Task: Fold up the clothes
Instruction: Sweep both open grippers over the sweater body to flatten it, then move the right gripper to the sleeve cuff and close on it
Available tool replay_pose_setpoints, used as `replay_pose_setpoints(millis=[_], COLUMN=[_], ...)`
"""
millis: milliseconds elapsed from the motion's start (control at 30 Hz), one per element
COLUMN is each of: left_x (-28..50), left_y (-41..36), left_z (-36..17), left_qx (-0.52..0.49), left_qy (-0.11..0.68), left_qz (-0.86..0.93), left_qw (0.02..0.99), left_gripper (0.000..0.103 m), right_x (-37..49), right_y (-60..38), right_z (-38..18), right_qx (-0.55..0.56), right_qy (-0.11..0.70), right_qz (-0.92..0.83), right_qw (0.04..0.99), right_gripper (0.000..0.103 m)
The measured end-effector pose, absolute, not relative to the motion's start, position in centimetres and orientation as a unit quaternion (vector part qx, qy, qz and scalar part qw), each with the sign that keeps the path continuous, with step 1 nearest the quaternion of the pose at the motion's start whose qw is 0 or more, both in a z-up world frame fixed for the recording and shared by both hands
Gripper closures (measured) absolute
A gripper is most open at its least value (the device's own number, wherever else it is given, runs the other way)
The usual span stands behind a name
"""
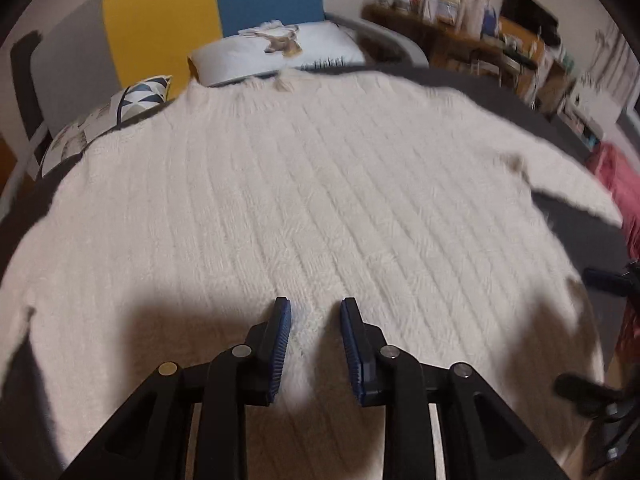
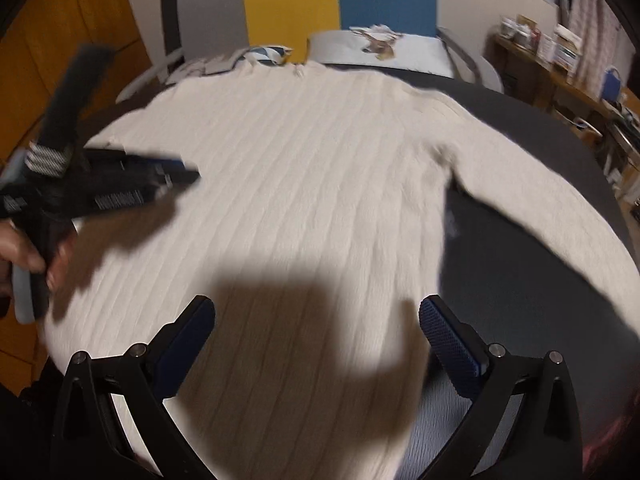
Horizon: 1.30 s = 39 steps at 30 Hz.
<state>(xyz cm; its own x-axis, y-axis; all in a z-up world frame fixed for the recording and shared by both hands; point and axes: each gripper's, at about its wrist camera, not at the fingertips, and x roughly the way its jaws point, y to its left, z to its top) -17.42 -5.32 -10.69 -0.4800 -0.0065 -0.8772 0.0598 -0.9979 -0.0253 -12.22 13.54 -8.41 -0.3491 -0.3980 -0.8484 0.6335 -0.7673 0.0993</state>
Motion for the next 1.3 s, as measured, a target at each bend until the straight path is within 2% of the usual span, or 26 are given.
replay_pose_setpoints(millis=[100,167,267,367,500,600,833,933,1033,1167,1233,1300], left_x=[-18.9,-20.5,-23.7,-26.5,-28.9,-30.3,-31.7,-33.2,-33.8,-33.4,-33.3,-33.1], left_y=[-4.9,-3.7,-0.9,2.2,5.9,7.1,6.3,5.7,5.7,6.0,5.6,5.4], left_z=[-9.8,-8.7,-7.8,-7.7,-9.4,-12.0,-10.9,-11.1,-12.1,-12.1,-12.0,-12.1], left_qx=[0.490,0.471,0.454,0.446,0.454,0.486,0.466,0.481,0.484,0.479,0.484,0.486], left_qy=[0.037,0.017,-0.014,-0.043,-0.085,-0.099,-0.064,-0.061,-0.074,-0.083,-0.071,-0.065], left_qz=[-0.871,-0.881,-0.889,-0.890,-0.881,-0.861,-0.876,-0.871,-0.869,-0.872,-0.870,-0.869], left_qw=[-0.007,-0.027,-0.056,-0.079,-0.107,-0.109,-0.101,-0.077,-0.066,-0.059,-0.064,-0.068], left_gripper=[0.078,0.078,0.078,0.078,0.078,0.077,0.077,0.077,0.077,0.076,0.076,0.076], right_x=[-13.0,-13.5,-16.6,-22.3,-28.9,-32.3,-33.2,-32.9,-32.7,-32.8,-32.5,-31.3], right_y=[12.6,12.0,14.6,20.2,26.2,29.6,29.5,31.3,35.5,37.3,37.9,40.2], right_z=[-9.5,-10.3,-8.3,-6.3,-6.9,-9.6,-9.8,-8.7,-7.7,-9.3,-8.6,-7.2], right_qx=[0.487,0.496,0.485,0.479,0.502,0.543,0.525,0.513,0.506,0.524,0.521,0.486], right_qy=[0.155,0.176,0.145,0.065,0.026,0.033,0.053,0.031,-0.027,0.006,-0.023,-0.118], right_qz=[-0.794,-0.781,-0.810,-0.849,-0.859,-0.839,-0.849,-0.858,-0.862,-0.852,-0.853,-0.864], right_qw=[0.329,0.336,0.295,0.213,0.094,0.021,0.030,0.013,-0.014,-0.002,0.020,0.055], right_gripper=[0.000,0.000,0.000,0.000,0.000,0.000,0.000,0.000,0.000,0.000,0.000,0.000])
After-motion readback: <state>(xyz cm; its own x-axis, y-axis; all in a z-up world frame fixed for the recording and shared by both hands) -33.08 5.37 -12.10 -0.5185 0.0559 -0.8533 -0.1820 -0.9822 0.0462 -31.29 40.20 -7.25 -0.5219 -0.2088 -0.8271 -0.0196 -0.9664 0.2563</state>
